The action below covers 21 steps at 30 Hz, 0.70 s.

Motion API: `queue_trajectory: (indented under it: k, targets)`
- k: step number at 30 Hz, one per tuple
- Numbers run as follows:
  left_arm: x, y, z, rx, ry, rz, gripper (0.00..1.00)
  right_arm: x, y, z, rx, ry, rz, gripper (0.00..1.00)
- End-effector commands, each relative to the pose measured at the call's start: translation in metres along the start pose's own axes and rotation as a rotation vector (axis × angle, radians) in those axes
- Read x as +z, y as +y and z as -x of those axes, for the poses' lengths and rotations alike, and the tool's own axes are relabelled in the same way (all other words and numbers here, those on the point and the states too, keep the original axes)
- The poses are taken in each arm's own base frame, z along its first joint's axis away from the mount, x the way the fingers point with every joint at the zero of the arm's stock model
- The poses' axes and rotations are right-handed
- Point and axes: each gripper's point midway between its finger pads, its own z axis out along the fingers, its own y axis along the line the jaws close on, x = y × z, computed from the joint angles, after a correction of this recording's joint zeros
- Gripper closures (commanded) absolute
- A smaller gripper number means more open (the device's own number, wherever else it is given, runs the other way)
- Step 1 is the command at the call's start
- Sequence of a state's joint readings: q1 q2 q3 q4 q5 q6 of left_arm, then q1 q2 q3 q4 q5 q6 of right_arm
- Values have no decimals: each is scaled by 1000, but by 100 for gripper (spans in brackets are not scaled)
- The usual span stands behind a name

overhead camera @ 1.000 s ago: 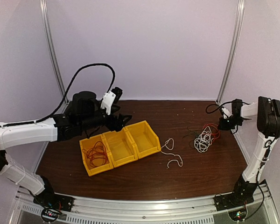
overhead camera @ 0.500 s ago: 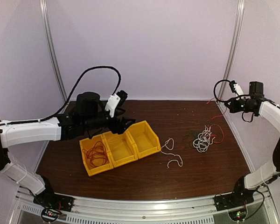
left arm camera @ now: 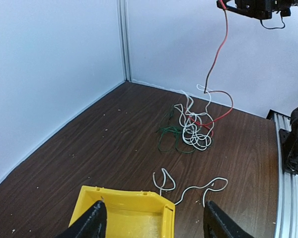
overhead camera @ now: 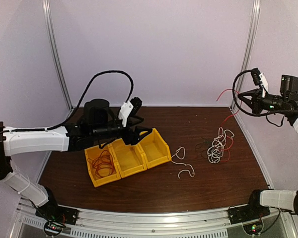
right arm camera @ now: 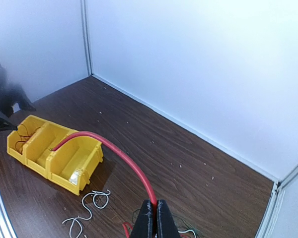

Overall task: Untangle the cables
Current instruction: Pass from the right arm to the left

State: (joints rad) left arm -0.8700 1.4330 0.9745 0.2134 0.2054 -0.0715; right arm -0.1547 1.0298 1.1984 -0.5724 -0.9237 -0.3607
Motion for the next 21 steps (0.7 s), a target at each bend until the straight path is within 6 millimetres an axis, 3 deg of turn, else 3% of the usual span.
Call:
queue_trajectory:
  k: [1,7,11,16,21]
  targets:
    - [10,-37,49,54,-154,-24,33,-21,44,43,-80,-102,128,100]
    - [35,-84,88,29,-241,-100,31,-23,69,64,-54,-158,247,100]
    - [51,-98,108,-6,-309,-146,32,-5,89,44,-30,-137,339,100]
    - [68,-114,114,-73,-342,-247,33,12,122,17,-12,-112,482,100]
    - [92,-137,106,-97,-361,-353,35,16,137,17,-34,-127,553,100]
